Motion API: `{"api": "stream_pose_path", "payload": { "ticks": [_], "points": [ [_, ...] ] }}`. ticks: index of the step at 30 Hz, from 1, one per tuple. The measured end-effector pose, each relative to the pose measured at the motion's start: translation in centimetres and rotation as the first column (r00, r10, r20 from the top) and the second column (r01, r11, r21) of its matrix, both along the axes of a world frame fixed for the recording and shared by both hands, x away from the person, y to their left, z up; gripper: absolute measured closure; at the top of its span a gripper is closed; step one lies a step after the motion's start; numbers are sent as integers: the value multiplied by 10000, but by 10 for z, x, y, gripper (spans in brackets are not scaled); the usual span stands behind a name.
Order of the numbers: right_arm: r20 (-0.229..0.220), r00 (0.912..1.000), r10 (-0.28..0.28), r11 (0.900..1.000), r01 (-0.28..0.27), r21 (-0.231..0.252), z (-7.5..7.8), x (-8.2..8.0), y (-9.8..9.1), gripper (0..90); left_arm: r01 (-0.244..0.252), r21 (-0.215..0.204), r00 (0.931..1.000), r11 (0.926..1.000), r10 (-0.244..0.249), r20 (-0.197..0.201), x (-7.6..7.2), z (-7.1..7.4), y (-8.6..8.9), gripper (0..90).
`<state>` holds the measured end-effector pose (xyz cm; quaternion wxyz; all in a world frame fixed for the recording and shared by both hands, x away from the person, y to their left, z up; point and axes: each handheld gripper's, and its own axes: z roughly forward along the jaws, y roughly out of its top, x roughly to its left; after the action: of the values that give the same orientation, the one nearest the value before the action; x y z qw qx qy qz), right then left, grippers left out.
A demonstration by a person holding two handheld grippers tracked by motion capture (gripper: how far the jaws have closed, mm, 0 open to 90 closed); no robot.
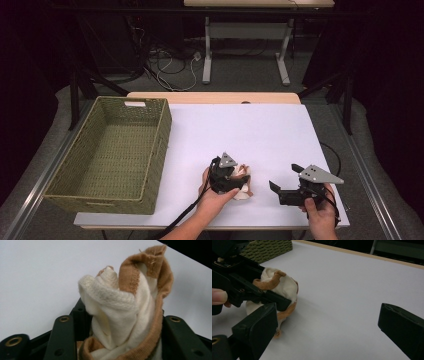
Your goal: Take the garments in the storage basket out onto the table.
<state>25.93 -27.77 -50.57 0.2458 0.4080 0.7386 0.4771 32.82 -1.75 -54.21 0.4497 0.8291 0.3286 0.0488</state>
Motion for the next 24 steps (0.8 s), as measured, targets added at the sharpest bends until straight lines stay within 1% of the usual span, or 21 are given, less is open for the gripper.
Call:
{"api": "stream_pose_path", "payload": {
  "ticks": [5,7,9,10,13,14,15,17,20,21,22,24],
  "points": [
    [12,10000,42,10000,-42,-89,0,0,0,23,-46,52,9999,10000,45,104,-1,1,0,424],
    [-34,10000,37,10000,-37,-50,0,0,1,23,-1,30,9998,10000,0,182,-1,1,0,389],
    [-3,10000,56,10000,-56,-71,-1,0,1,24,-11,123,9998,9999,9,189,-2,2,0,352],
    [-19,10000,71,9999,-71,-84,-1,0,1,24,-15,73,9997,10000,13,226,-2,2,0,330],
    [-9,10000,19,9999,-19,-105,-1,0,1,24,-69,199,9989,9998,60,471,-4,3,-1,270],
    [-5,10000,11,9999,-11,-111,-1,0,1,24,-69,199,9989,9998,60,471,-4,3,-1,251],
    [1,10000,-8,9999,8,-125,-1,0,1,23,-168,167,9983,9997,158,555,-5,3,-2,223],
    [-44,10000,32,9999,-33,-147,-1,0,1,23,-131,155,9986,9998,123,512,-5,4,-2,200],
    [-26,10000,-39,10000,39,-40,-2,1,2,24,-165,-20,9991,9999,166,385,-6,4,-2,166],
    [-32,10000,-30,10000,30,-37,-2,1,2,23,-155,26,9989,9999,154,453,-6,5,-2,162],
    [-6,10000,6,10000,-6,-69,-2,1,2,23,-180,-6,9991,9998,180,396,-7,6,-1,161],
    [-38,10000,45,9999,-46,-145,-2,1,2,24,-208,30,9989,9998,207,414,-7,8,0,159]
  ]
}}
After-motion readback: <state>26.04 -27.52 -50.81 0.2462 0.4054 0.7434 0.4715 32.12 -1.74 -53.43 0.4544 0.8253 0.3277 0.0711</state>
